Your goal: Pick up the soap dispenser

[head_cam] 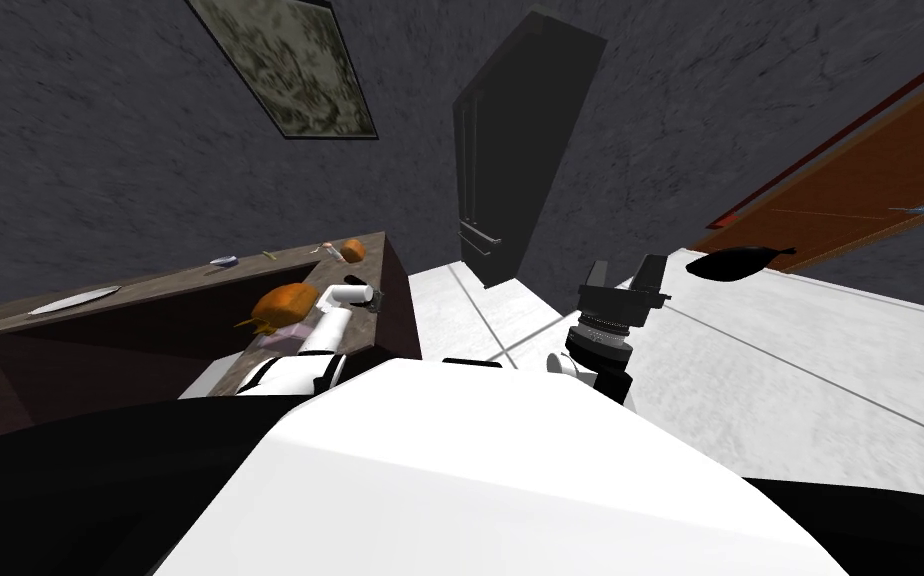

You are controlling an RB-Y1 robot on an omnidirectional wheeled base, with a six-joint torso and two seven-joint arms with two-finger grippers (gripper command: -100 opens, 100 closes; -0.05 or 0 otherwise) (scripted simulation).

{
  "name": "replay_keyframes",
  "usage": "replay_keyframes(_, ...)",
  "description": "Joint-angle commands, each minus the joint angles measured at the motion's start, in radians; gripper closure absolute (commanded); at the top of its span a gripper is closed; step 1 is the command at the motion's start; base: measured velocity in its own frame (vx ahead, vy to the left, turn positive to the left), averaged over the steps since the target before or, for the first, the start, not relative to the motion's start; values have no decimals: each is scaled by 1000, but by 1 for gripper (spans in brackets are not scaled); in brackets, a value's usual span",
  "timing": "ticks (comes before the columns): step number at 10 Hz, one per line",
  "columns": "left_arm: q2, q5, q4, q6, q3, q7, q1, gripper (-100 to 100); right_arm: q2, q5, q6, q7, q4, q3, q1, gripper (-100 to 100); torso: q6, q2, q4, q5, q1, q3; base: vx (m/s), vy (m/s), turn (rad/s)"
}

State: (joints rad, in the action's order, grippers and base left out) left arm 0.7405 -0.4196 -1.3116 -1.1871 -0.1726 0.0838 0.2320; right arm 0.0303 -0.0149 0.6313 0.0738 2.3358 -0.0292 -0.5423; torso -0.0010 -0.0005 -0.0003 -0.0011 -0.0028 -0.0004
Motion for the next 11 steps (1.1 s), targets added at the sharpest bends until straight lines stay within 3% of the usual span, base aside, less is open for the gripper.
replay_keyframes(1,11,-5,42,-46,-1,8,19,-100,0,0,0,0,0,0,0,0,0,0,0,0,0,0,35,-39,2)
replay_keyframes(4,61,-33,130,-130,-16,31,72,-100,0,0,0,0,0,0,0,0,0,1,0,0,1,0,28,-29,2)
replay_keyframes(9,113,-58,225,-264,-30,56,121,-100,0,0,0,0,0,0,0,0,0,1,0,1,3,1,21,-13,12)
replay_keyframes(10,139,-69,267,-299,-36,69,143,-100,0,0,0,0,0,0,0,0,0,2,0,1,3,1,16,6,22)
replay_keyframes(11,139,-69,268,-309,-36,69,143,-100,0,0,0,0,0,0,0,0,0,2,0,1,4,1,12,9,18)
